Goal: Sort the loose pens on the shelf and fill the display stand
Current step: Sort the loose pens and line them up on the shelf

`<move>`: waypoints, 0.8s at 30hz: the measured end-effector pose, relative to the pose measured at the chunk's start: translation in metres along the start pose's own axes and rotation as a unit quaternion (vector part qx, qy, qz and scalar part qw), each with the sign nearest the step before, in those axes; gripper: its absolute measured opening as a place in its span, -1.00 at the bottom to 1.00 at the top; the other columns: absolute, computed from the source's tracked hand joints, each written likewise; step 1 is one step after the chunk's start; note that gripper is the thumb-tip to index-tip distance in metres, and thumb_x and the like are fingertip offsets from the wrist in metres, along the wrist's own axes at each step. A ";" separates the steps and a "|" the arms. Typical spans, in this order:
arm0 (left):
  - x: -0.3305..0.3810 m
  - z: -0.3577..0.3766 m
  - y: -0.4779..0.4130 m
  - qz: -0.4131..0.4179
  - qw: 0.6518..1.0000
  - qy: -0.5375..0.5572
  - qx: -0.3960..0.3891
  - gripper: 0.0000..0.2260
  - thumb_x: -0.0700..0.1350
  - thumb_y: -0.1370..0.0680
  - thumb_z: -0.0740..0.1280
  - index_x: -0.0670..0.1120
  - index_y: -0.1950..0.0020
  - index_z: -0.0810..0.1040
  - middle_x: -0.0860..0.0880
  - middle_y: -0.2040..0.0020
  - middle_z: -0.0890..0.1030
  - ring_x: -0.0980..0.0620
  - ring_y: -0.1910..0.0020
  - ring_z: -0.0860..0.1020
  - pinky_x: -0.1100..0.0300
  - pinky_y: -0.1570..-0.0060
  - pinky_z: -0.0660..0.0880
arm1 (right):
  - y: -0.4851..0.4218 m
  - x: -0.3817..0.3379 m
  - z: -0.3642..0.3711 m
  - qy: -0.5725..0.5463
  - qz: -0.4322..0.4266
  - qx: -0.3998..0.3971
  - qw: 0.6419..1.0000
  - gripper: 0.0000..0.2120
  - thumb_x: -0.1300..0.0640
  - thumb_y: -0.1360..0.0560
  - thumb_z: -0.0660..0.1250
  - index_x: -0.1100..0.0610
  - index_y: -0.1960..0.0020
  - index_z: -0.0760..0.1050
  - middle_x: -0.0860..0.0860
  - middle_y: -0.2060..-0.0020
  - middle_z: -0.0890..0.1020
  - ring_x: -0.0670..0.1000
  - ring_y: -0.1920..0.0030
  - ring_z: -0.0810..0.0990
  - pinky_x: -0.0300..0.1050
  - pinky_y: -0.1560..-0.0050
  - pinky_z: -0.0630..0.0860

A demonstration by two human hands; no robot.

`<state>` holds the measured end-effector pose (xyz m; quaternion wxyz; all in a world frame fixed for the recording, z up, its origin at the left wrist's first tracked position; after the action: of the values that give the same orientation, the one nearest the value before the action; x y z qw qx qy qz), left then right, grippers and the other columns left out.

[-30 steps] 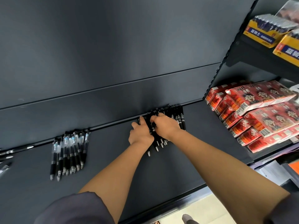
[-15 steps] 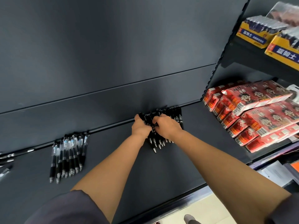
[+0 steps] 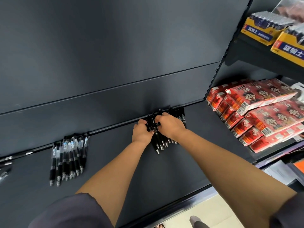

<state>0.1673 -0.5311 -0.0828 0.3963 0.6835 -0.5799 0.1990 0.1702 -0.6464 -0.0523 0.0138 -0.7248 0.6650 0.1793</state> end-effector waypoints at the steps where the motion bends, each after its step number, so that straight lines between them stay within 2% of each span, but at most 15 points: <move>1: -0.001 -0.002 0.000 0.003 1.000 -0.004 -0.005 -0.59 -0.23 -0.50 0.35 -0.14 -0.32 0.33 -0.19 -0.25 0.40 -0.08 -0.18 0.45 0.18 -0.06 0.43 | 0.000 -0.002 -0.001 0.009 -0.001 0.008 1.000 -0.69 0.20 -0.54 0.20 0.06 -0.27 0.44 0.09 -0.19 0.43 0.19 -0.06 0.54 -0.02 0.14 0.46; 7: -0.011 -0.038 0.011 0.034 0.999 -0.038 0.004 -0.79 -0.20 -0.52 0.31 -0.12 -0.16 0.46 -0.14 -0.15 0.48 -0.07 -0.11 0.49 0.13 -0.05 0.44 | 0.002 -0.035 -0.010 0.080 -0.048 0.045 0.995 -0.71 0.07 -0.57 0.19 0.05 -0.27 0.45 0.09 -0.17 0.45 0.19 -0.16 0.47 0.00 0.02 0.43; 11: -0.020 -0.079 0.023 0.084 0.989 -0.120 0.012 -0.90 -0.13 -0.54 0.29 -0.08 -0.04 0.50 -0.09 -0.06 0.55 -0.08 -0.06 0.52 0.02 -0.04 0.50 | 0.002 -0.082 -0.010 0.121 -0.094 0.057 0.987 -0.71 0.00 -0.57 0.18 0.05 -0.25 0.46 0.09 -0.15 0.48 0.19 -0.20 0.45 0.04 -0.09 0.42; 13: -0.027 -0.106 0.031 0.116 0.971 -0.204 0.048 -0.89 -0.07 -0.55 0.25 -0.06 -0.01 0.50 -0.07 -0.04 0.55 -0.09 -0.05 0.52 0.04 0.05 0.48 | 0.003 -0.110 -0.008 0.135 -0.122 0.068 0.981 -0.71 -0.02 -0.58 0.17 0.06 -0.22 0.47 0.09 -0.13 0.49 0.19 -0.19 0.45 0.05 -0.11 0.41; 16: -0.047 -0.154 0.047 0.171 0.925 -0.318 0.117 -0.83 -0.03 -0.57 0.19 -0.09 -0.03 0.50 -0.08 -0.03 0.54 -0.11 -0.06 0.50 0.07 0.09 0.38 | 0.006 -0.164 -0.001 0.144 -0.164 0.087 0.972 -0.72 -0.03 -0.58 0.15 0.07 -0.17 0.50 0.07 -0.10 0.51 0.16 -0.17 0.47 0.03 -0.09 0.38; 24: -0.153 -0.285 0.084 0.151 0.905 -0.366 0.156 -0.82 -0.03 -0.57 0.17 -0.07 -0.01 0.51 -0.07 -0.01 0.56 -0.11 -0.07 0.50 0.08 0.06 0.35 | 0.015 -0.323 0.034 0.122 -0.212 0.078 0.967 -0.72 -0.04 -0.59 0.14 0.07 -0.15 0.51 0.07 -0.07 0.53 0.16 -0.14 0.48 -0.03 0.04 0.38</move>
<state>0.1026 -0.2143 0.0045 0.0093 0.6659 -0.7417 0.0799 0.1308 -0.3299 0.0087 0.0269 -0.8621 0.5052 0.0299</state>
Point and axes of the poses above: each hand's wrist, its own y-axis away from the middle knuckle, its own z-axis out of the palm, x = y × z, the point moved 6 cm from there along -y, towards the middle knuckle
